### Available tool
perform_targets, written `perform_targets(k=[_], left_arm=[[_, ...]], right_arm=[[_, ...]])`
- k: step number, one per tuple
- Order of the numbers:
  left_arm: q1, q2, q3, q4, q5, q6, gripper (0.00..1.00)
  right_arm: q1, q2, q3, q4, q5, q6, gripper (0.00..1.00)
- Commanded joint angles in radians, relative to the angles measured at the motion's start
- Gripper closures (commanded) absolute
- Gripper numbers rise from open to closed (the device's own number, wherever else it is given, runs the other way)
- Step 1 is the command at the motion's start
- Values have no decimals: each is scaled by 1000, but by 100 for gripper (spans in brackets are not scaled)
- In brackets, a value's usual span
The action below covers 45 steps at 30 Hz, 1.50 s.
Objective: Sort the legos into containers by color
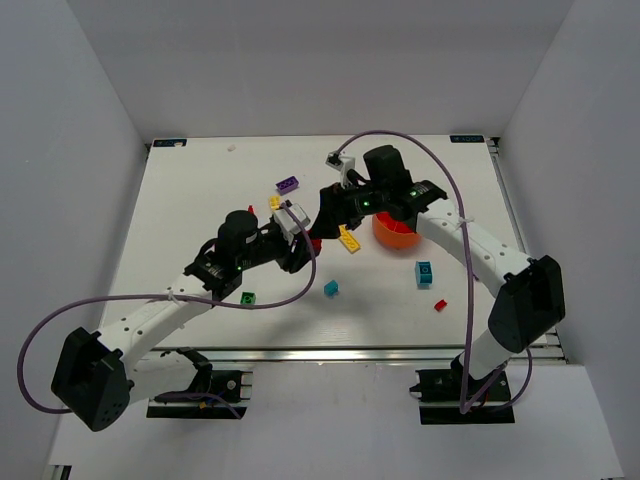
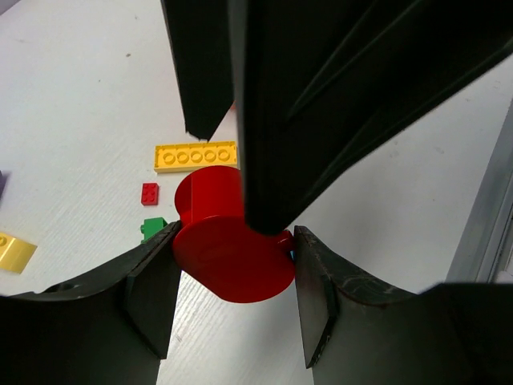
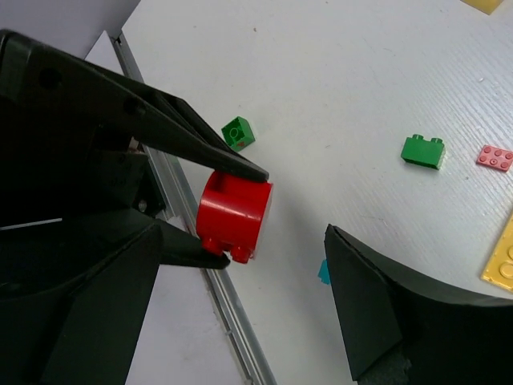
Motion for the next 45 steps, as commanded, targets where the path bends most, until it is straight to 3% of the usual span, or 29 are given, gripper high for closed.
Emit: perform_targets(k=[1, 16, 22, 29, 32, 34, 36, 43, 45], left_arm=[[-24, -3, 44, -9, -50, 25, 100], [-61, 10, 50, 16, -108, 6, 99], [-61, 14, 53, 17, -137, -4, 95], [-61, 36, 63, 19, -165, -12, 89], [-61, 43, 73, 22, -170, -18, 83], [-61, 46, 76, 20, -171, -21, 78], [-61, 48, 74, 19, -170, -24, 68], [-61, 8, 47, 33, -137, -52, 33], [-61, -13, 42, 31, -140, -64, 28]], right_arm=[[23, 17, 53, 9, 41, 22, 14], [46, 58, 56, -14, 66, 14, 34], [56, 67, 59, -35, 58, 0, 47], [68, 66, 58, -52, 61, -20, 53], [68, 69, 55, -55, 61, -21, 67], [69, 67, 50, -49, 66, -24, 88], [68, 57, 49, -37, 74, -29, 100], [45, 41, 99, -49, 124, -72, 100], [27, 35, 121, -52, 147, -80, 100]])
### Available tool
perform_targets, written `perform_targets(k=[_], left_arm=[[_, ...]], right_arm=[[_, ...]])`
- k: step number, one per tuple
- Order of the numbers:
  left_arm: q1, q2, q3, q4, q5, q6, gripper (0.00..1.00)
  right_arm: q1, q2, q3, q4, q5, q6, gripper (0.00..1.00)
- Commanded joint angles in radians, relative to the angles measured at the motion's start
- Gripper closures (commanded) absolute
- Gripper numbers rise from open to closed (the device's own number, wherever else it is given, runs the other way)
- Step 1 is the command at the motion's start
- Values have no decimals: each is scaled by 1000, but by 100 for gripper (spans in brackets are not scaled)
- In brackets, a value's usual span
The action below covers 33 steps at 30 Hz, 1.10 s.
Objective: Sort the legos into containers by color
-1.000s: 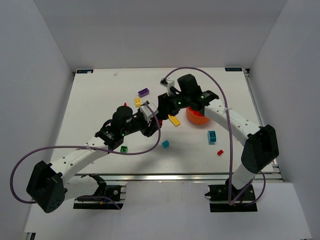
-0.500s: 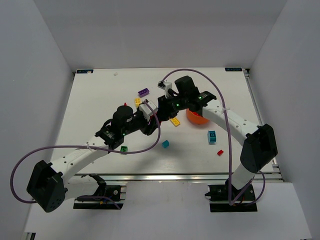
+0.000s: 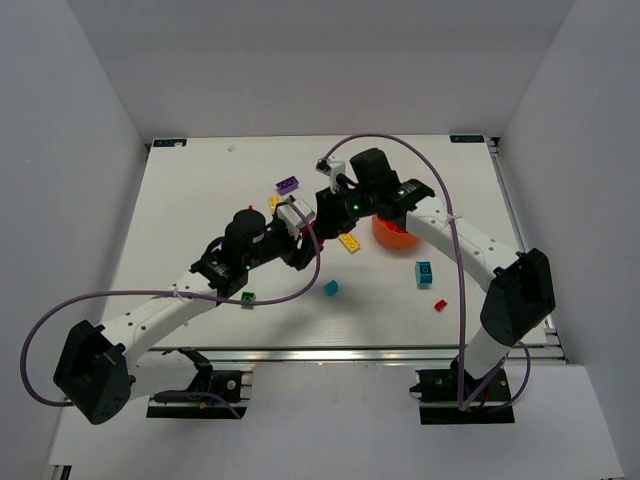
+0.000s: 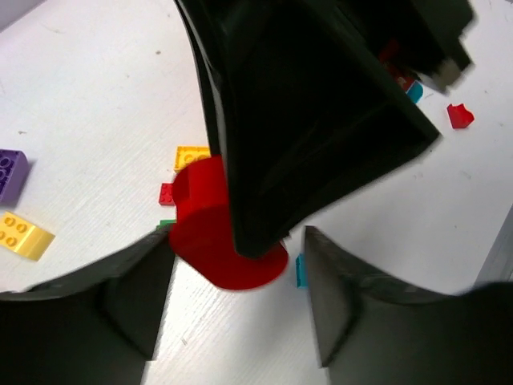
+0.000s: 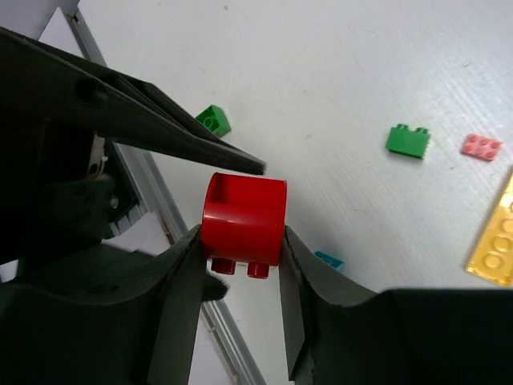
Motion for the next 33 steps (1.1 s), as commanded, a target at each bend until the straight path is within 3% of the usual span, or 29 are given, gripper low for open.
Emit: perform_targets(k=[1, 7, 8, 9, 16, 24, 33], left_arm=[[-3, -75, 8, 5, 6, -42, 23], [9, -138, -2, -56, -58, -83, 16], [9, -152, -6, -56, -69, -88, 4], [9, -161, -6, -109, -80, -94, 4], [19, -220, 5, -289, -279, -168, 2], [19, -256, -18, -374, -423, -188, 2], [-1, -278, -35, -380, -469, -174, 2]], right_arm=[[-34, -29, 75, 15, 55, -46, 100], [-117, -57, 85, 22, 78, -66, 100], [-146, -60, 85, 21, 83, -73, 100], [-150, -68, 83, 22, 100, -78, 100], [-245, -173, 3, 74, 224, -185, 100], [-367, -250, -156, 151, 310, -267, 100], [-468, -189, -158, 173, 246, -326, 100]])
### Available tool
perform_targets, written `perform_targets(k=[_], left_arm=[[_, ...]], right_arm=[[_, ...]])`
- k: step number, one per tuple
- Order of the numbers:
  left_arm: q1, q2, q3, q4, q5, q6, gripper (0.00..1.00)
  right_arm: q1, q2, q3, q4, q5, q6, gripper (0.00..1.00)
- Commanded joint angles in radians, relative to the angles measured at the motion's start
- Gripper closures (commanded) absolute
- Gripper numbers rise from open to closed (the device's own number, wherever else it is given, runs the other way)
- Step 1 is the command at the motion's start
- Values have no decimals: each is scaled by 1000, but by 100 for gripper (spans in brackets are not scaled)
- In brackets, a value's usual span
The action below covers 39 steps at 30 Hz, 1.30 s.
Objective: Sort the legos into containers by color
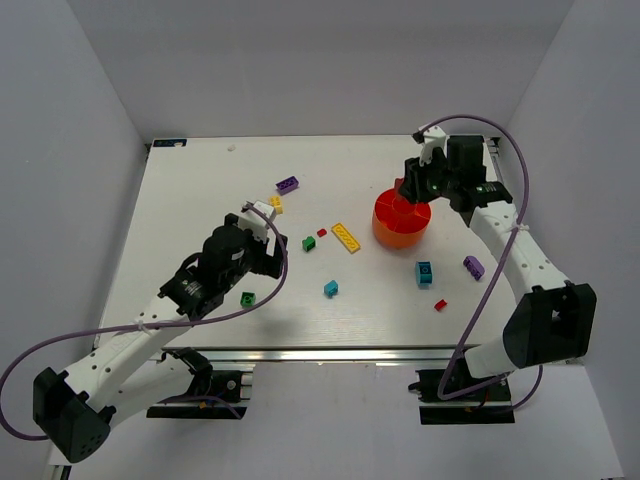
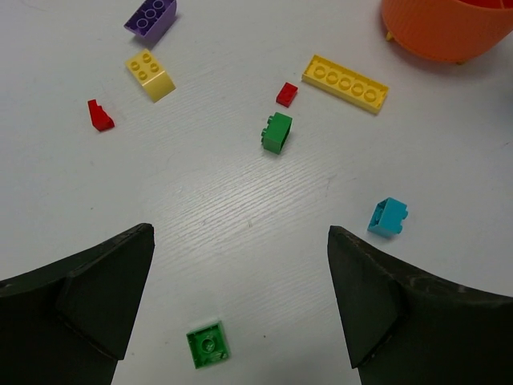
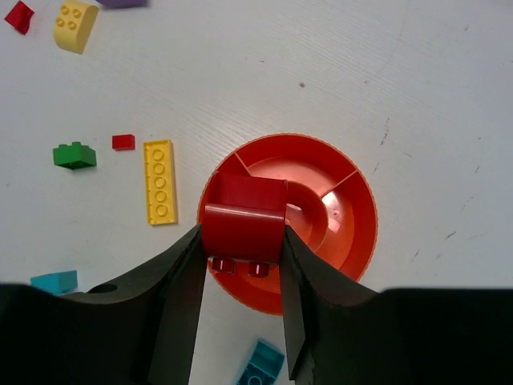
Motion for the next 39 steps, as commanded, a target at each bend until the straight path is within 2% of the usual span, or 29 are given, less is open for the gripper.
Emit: perform_targets(k=[1, 17, 20, 23, 24, 27, 32, 36, 38, 39], left_arm=[[-9, -15, -6, -19, -37, -1, 2], [-9, -21, -7, -25, -41, 1, 2], [-9, -16, -6, -28, -43, 1, 2], [-9, -18, -7, -27, -48, -1, 2], [-9, -18, -7, -25, -46, -1, 2], [-9, -13, -9, -25, -46, -4, 2], [-9, -5, -7, -25, -41, -10, 2], [-9, -1, -12, -13, -46, -27, 2], [8, 14, -12, -5, -32, -59, 13], [8, 24, -6, -1, -46, -71, 23]], right_arm=[[-34, 23, 20, 62, -34, -41, 100], [-77, 161, 48, 66, -100, -95, 100], [-78, 185, 69, 54, -95, -99, 91], [-81, 196, 74, 43, -98, -106, 56], [-84, 198, 72, 42, -100, -106, 39], [-84, 196, 58, 40, -101, -106, 27], [-89, 161, 45, 42, -109, -103, 25], [-100, 87, 40, 28, -136, -99, 29], [-112, 2, 19, 28, -199, -132, 33], [-114, -31, -29, 29, -303, -147, 44]])
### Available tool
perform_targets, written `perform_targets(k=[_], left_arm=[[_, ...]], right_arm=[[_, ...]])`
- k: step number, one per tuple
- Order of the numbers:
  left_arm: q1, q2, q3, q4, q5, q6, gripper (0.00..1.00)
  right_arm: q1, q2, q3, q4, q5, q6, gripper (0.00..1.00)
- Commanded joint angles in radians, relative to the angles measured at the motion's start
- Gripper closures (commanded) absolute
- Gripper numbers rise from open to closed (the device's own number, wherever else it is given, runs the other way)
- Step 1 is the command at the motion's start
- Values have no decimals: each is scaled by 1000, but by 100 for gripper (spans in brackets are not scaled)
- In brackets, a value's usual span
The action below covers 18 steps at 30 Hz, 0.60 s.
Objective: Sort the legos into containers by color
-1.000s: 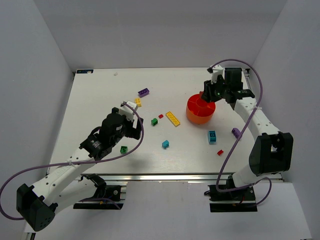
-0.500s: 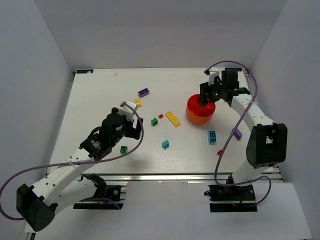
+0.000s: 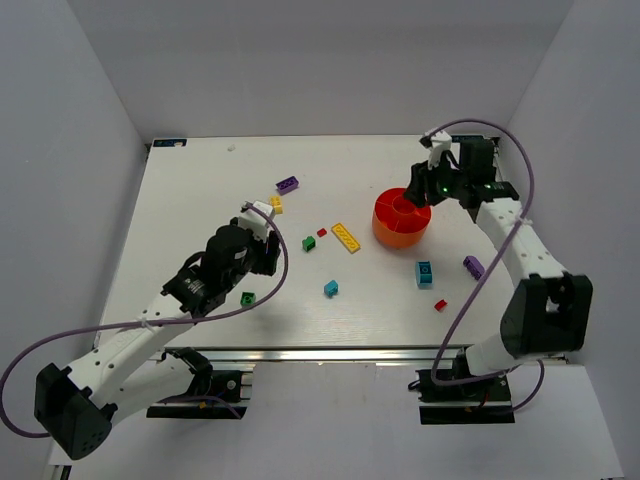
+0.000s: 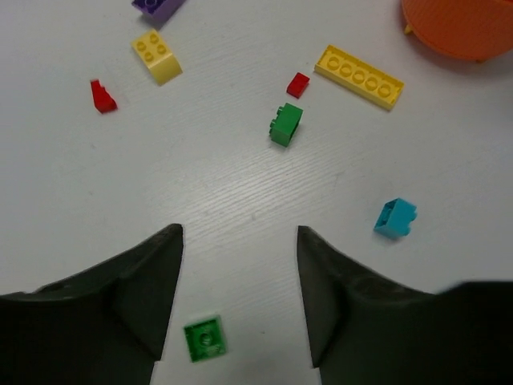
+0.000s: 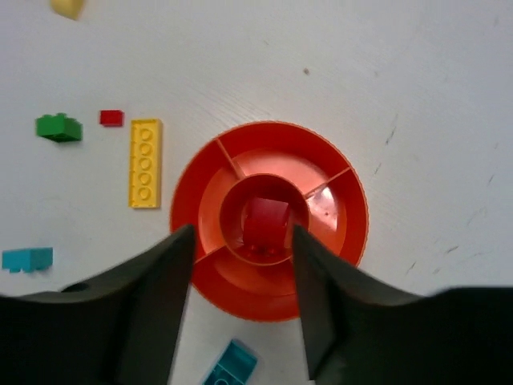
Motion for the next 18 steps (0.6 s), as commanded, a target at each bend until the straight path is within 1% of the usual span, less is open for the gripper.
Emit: perform_targets(k=[1, 2, 3, 4, 5, 6, 7, 8, 9, 11, 13, 14, 15, 18], left_arm=[[17, 30, 20, 7, -24, -63, 35], [17, 70, 31, 4, -38, -76, 61], [17, 91, 42, 1, -73, -88, 72], [27, 121, 51, -2, -90, -103, 79], [44, 183, 86, -8, -107, -135, 80], [55, 219, 106, -30, -121, -148, 79], [69, 257, 132, -48, -141, -163, 73], [98, 291, 184, -70, -141, -188, 60], [113, 355, 209, -73, -133, -191, 44], [170, 410, 257, -76, -89, -194, 40], [211, 499, 339, -80, -63, -194, 37], [234, 530, 371, -93, -22, -192, 37], [277, 594, 430, -97, -6, -189, 37], [346, 708, 536, -149, 52, -179, 37]], right_arm=[[-22, -180, -67, 32, -222, -50, 50], [-22, -247, -96, 37, -280, -73, 62], [-25, -272, -152, 40, -398, -83, 67], [-24, -300, -177, 44, -454, -84, 70], [-24, -342, -203, 46, -498, -80, 76], [-21, -363, -251, 47, -572, -75, 77], [-27, -380, -275, 58, -595, -66, 75], [-22, -418, -298, 95, -603, -49, 65], [-24, -433, -321, 110, -612, -26, 56], [-30, -482, -371, 147, -611, -20, 42], [-37, -510, -391, 156, -612, -6, 41], [-41, -527, -391, 150, -609, -5, 41], [-42, -535, -388, 135, -614, -2, 42], [-48, -568, -394, 132, -634, 8, 43]])
